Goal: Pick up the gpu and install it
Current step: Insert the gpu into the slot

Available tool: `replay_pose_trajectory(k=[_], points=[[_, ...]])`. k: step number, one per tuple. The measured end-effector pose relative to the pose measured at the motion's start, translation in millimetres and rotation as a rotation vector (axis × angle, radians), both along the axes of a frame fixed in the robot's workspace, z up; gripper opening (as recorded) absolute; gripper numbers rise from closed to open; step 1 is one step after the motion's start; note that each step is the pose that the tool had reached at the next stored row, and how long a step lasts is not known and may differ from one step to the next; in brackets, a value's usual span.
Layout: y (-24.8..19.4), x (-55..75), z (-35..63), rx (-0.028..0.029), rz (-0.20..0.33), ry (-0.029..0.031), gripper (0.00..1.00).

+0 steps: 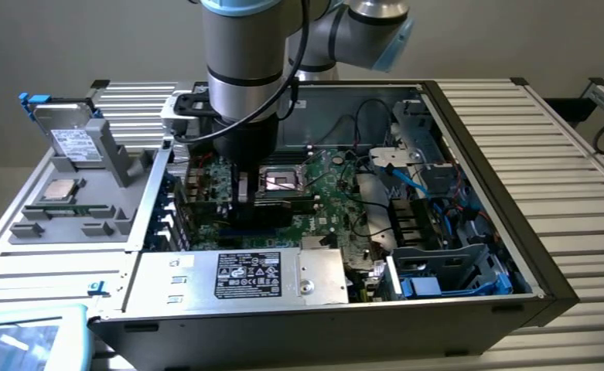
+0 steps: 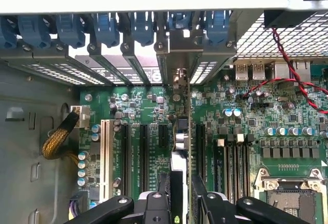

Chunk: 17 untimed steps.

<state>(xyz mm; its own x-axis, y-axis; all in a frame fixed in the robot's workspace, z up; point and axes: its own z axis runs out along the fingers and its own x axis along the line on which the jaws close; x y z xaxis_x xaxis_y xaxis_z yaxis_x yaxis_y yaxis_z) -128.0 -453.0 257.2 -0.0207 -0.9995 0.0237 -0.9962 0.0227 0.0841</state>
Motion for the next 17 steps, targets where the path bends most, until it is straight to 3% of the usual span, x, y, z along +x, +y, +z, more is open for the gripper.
replay_pose_trajectory(k=[15, 17], points=[[-1.3, 0.0, 0.0, 0.0001, 0.017, 0.0000, 0.28], [-1.2, 0.0, 0.0, 0.0025, 0.016, 0.0001, 0.28]])
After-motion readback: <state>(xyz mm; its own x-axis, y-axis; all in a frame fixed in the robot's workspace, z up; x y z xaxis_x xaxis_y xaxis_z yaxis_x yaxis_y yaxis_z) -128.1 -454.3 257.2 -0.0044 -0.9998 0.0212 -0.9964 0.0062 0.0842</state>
